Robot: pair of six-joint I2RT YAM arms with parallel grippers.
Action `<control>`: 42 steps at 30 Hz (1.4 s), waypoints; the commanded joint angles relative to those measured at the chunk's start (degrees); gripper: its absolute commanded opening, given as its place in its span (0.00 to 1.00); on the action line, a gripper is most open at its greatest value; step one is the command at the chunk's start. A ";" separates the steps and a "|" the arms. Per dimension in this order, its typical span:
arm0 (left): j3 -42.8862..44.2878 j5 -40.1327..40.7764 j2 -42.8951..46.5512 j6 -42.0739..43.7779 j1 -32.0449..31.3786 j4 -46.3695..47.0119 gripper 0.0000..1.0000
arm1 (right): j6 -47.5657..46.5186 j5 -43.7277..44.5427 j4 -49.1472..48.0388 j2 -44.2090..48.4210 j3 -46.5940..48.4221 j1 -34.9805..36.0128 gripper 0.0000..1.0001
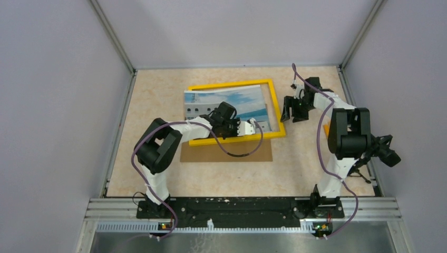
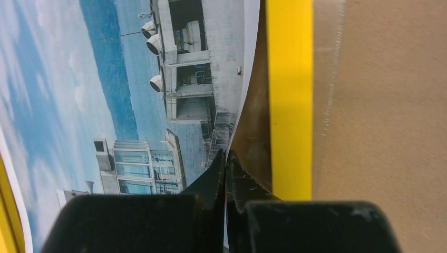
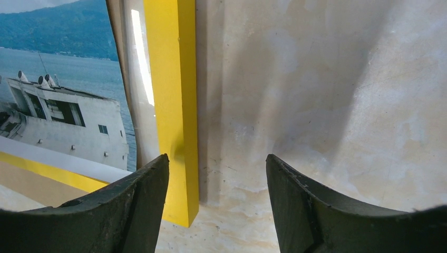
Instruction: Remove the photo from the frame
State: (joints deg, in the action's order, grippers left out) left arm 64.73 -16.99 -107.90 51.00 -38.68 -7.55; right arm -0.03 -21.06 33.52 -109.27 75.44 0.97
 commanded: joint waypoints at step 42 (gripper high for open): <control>-8.58 -6.71 10.77 5.69 -7.66 -3.07 0.00 | -1.49 -4.94 -0.05 -2.90 -0.30 2.43 0.40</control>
State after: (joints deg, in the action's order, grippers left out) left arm 55.96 -22.04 -98.13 52.05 -45.95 -14.39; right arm -0.86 -26.17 34.46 -110.32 74.00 2.52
